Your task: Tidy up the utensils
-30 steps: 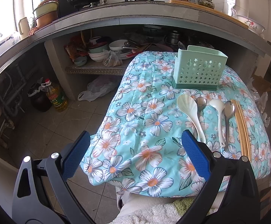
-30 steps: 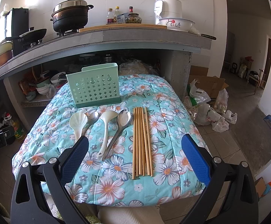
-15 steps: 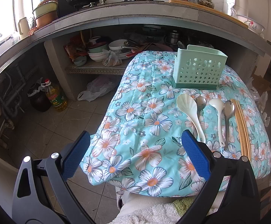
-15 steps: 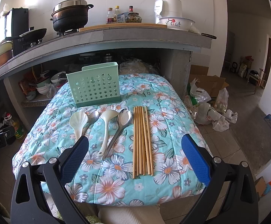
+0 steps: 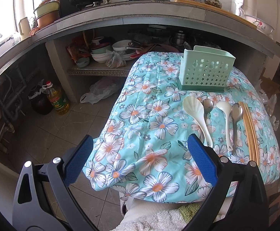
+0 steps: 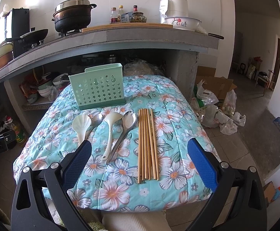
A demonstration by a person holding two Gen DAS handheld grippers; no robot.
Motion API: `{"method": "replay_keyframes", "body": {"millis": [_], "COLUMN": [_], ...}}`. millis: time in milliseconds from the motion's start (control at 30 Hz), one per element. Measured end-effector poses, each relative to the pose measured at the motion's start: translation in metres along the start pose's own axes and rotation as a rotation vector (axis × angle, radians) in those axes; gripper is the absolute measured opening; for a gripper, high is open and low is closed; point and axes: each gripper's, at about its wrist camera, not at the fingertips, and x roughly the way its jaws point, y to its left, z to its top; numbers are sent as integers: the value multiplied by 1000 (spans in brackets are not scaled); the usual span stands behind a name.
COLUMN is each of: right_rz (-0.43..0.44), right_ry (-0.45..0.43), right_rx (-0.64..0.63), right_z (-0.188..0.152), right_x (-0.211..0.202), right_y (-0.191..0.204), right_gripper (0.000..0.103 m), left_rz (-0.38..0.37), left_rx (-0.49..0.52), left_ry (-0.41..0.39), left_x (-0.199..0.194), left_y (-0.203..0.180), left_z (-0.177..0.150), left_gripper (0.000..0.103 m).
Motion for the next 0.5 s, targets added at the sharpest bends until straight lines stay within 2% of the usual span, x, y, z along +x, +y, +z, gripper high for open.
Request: {"method": "replay_keyframes", "body": {"millis": [500], "right_rz": [1], "right_ry": [3], "right_rx": [2], "right_z": [-1], "right_x": [1], "right_y": [0], "right_gripper": [97], "left_rz": [0], "left_rx": [0], "left_ry": [2], "left_x": [0], "left_y": [0], "left_z": [0], "left_gripper": [95]}}
